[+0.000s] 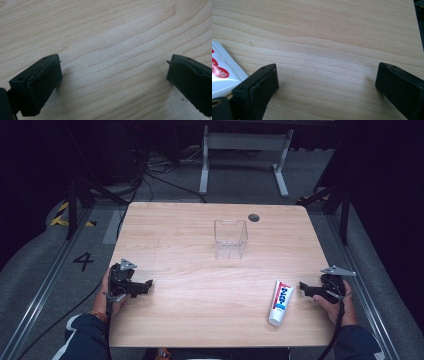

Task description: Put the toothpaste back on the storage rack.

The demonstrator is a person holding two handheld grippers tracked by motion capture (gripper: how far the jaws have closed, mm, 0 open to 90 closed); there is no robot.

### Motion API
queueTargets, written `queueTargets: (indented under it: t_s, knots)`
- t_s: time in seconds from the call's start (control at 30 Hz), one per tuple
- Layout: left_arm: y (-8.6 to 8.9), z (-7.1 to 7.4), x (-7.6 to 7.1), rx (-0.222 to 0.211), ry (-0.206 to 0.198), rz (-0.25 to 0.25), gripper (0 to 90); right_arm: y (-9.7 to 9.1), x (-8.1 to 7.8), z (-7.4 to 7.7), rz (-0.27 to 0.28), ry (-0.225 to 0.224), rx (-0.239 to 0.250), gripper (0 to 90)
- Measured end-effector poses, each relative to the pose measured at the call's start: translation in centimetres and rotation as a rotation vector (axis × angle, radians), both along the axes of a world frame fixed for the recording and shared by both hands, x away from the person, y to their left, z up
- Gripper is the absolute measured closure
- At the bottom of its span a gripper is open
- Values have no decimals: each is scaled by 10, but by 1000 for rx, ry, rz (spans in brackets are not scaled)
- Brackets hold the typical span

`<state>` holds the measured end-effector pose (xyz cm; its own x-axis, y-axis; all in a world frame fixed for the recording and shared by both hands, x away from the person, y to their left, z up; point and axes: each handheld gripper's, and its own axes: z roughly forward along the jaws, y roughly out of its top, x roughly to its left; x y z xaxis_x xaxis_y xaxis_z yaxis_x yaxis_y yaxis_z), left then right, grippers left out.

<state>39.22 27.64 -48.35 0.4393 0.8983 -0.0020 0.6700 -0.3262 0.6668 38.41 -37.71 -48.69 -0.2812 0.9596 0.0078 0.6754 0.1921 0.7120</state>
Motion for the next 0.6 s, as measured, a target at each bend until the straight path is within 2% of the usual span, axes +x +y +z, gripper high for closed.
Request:
queueTargets:
  t_s: [0.17, 0.37, 0.43, 0.53, 0.6]
  knots:
    - [3, 0, -1, 2, 5, -34, 3, 0, 0, 1, -4, 15, -4, 48]
    - [7, 0, -5, 2, -2, -101, 4, 1, -3, 4, 4, 42, -14, 54]
    - [7, 0, -5, 4, 3, -129, 4, 1, -4, 5, 16, 50, -12, 90]
    - [7, 0, -5, -4, 5, -135, 2, 3, -7, 9, 51, 54, -15, 231]
    - [7, 0, -5, -3, 5, -138, 2, 6, -8, 12, 58, 51, -31, 202]
